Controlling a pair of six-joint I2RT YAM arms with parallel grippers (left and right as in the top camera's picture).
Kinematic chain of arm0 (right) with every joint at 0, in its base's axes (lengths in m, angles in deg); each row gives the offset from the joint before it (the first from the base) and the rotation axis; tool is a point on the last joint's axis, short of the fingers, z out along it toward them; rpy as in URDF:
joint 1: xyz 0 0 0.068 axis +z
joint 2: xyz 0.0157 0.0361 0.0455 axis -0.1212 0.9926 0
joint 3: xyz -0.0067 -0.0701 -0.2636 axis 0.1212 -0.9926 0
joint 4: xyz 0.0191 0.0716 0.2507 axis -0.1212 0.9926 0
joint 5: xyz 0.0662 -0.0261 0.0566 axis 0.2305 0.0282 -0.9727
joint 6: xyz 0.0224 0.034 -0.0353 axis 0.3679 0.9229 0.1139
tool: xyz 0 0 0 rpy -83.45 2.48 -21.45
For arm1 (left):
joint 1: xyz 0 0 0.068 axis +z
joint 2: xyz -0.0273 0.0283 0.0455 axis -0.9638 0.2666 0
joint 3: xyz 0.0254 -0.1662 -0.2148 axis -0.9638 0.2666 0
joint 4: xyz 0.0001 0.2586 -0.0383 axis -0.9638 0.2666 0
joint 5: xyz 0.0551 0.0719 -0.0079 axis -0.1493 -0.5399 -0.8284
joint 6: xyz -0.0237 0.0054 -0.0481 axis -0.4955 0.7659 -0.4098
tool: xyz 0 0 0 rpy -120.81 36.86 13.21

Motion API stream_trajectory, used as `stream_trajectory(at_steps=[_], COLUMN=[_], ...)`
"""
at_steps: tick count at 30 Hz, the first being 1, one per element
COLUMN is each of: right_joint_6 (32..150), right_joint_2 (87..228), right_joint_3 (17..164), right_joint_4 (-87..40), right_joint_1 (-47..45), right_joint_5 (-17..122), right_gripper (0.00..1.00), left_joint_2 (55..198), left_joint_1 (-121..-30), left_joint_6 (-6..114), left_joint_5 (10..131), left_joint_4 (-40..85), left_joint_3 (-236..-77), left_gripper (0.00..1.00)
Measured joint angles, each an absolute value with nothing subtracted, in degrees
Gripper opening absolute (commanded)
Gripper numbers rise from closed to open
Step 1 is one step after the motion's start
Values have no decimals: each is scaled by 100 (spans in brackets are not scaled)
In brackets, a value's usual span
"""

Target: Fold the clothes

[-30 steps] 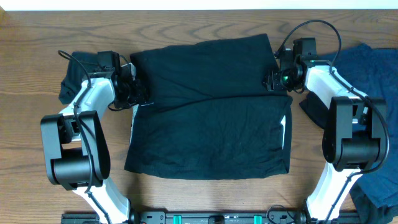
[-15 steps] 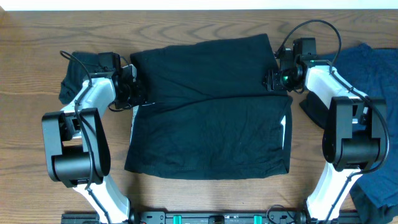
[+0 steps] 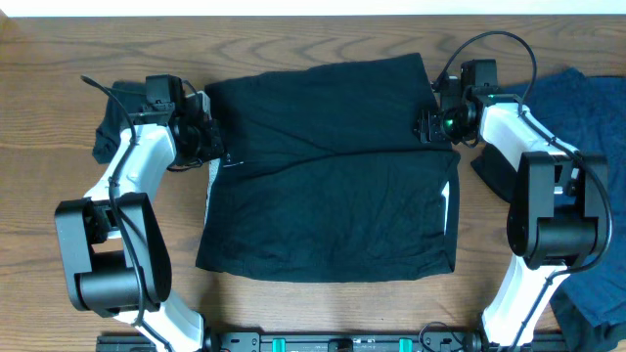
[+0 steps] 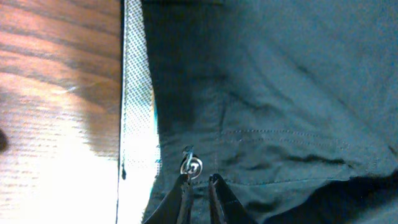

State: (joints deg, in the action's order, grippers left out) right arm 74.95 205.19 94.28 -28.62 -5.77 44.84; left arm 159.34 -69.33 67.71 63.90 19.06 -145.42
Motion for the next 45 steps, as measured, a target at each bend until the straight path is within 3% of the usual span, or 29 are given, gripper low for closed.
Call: stream_trajectory(at_steps=[4, 9, 11, 37, 41, 45], right_joint_6=[7497, 7497, 7497, 7497, 7497, 7497], right_joint_2=[20517, 20517, 20519, 20517, 20517, 20519], right_joint_3=[9428, 9428, 9428, 9428, 9428, 9428], right_joint_4=[-2857, -2857, -2857, -2870, -2870, -2870], right_joint_1=[-577, -577, -577, -577, -577, -577], right_joint_5=[4486, 4488, 4488, 4490, 4490, 4490], right_gripper=[64, 64, 64, 64, 64, 65], left_joint_2=[15934, 15934, 15947, 16535, 16598, 16611], left_joint_1=[-6933, -6933, -6933, -6935, -6933, -6935], left_joint_6=[6771, 6778, 6762, 6769, 6752, 6771], left_joint_5=[6159, 5923, 5899, 6126, 6176, 6458], left_joint_4=[2040, 2022, 1974, 1351, 1351, 1349], left_joint_3=[-14542, -14542, -14542, -14542, -14542, -14542], left_gripper=[13, 39, 44, 44, 35, 34])
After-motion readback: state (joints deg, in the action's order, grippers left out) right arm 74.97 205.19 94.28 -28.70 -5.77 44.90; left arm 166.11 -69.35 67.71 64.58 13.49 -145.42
